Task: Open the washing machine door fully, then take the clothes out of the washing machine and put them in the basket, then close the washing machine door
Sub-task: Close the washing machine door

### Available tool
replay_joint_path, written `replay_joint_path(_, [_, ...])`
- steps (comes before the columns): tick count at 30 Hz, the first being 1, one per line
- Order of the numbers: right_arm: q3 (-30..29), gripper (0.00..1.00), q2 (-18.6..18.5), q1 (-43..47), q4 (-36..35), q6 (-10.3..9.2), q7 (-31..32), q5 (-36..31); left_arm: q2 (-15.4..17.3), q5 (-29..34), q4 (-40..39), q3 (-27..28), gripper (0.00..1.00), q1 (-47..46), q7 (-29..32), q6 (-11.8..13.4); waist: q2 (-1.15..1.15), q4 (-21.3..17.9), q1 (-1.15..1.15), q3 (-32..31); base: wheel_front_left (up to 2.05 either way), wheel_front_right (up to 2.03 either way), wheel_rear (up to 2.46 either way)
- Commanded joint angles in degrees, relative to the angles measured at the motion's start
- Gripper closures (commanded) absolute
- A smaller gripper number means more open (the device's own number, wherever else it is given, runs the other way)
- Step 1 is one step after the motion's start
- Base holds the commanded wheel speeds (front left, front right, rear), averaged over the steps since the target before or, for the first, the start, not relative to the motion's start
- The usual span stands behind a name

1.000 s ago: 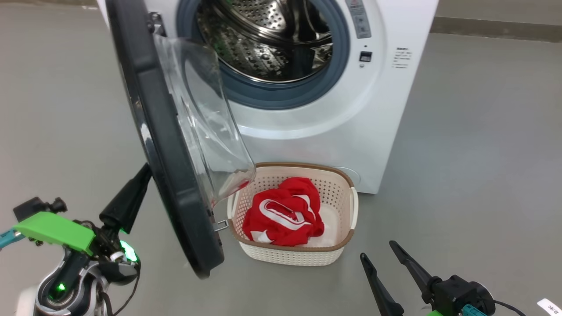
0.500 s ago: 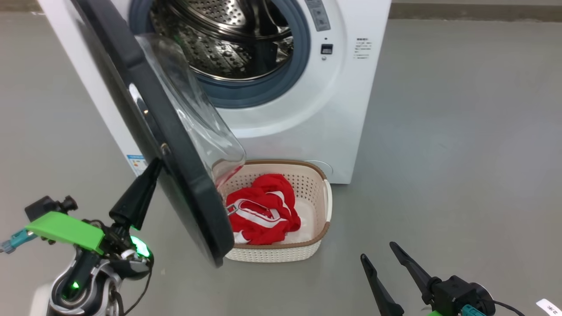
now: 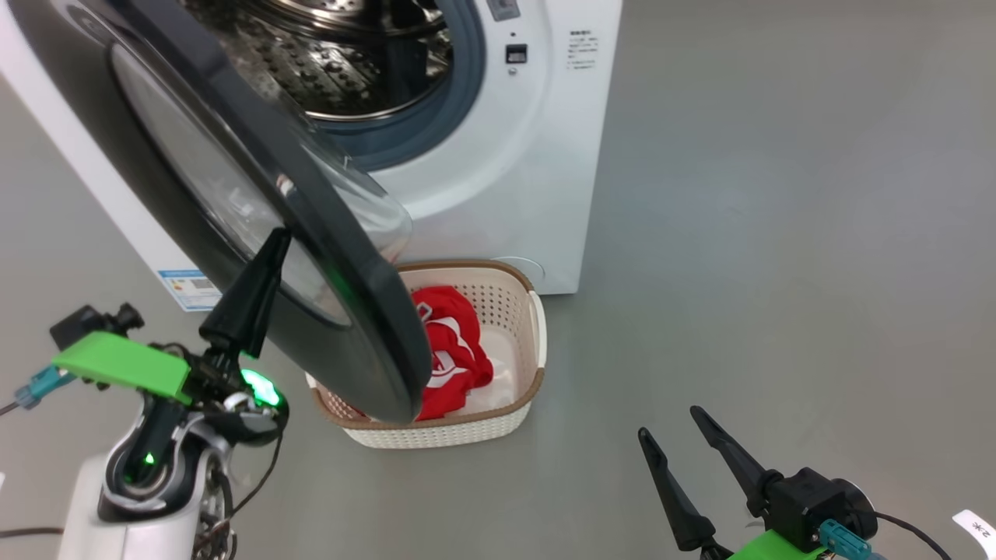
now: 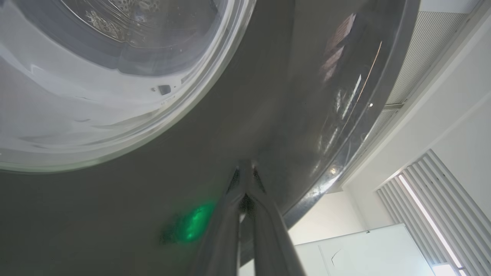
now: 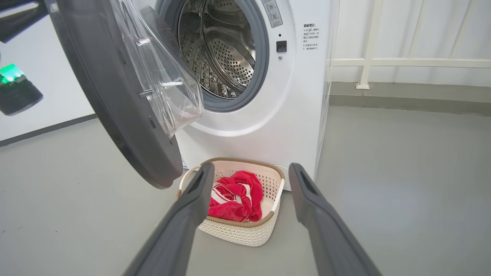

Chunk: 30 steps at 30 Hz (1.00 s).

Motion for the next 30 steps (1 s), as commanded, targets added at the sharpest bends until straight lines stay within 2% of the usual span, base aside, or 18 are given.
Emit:
replay_joint_path(1, [1.0, 0.0, 0.0, -2.2, -1.1, 0.28, -0.7, 0.2, 0.9, -0.8, -1.2, 0.4, 1.0, -3.2, -0.3, -0.8, 0.0, -1.3, 0.0, 1.2, 0.0, 0.0, 0.0])
replay_joint_path(6, [1.2, 0.0, 0.0, -3.0, -1.0, 0.28, -0.7, 0.1, 0.9, -3.4, 0.9, -0.7, 1.0, -6.1, -1.4, -1.3, 0.0, -2.9, 0.0, 2.4, 0.0, 0.0, 0.0])
replay_joint_path(13, [1.2, 0.0, 0.0, -4.0, -1.1, 0.28, -0.7, 0.1, 0.9, -3.8, 3.7, -1.3, 1.0, -10.6, -3.2, -2.2, 0.0, -4.6, 0.0, 4.6, 0.0, 0.0, 0.0])
replay_joint_path(30, [1.3, 0.0, 0.0, -7.1, -1.6, 0.28, -0.7, 0.2, 0.9, 2.1, 13.2, -3.9, 1.0, -23.4, -9.1, -3.9, 0.0, -7.6, 0.0, 10.4, 0.0, 0.0, 0.0])
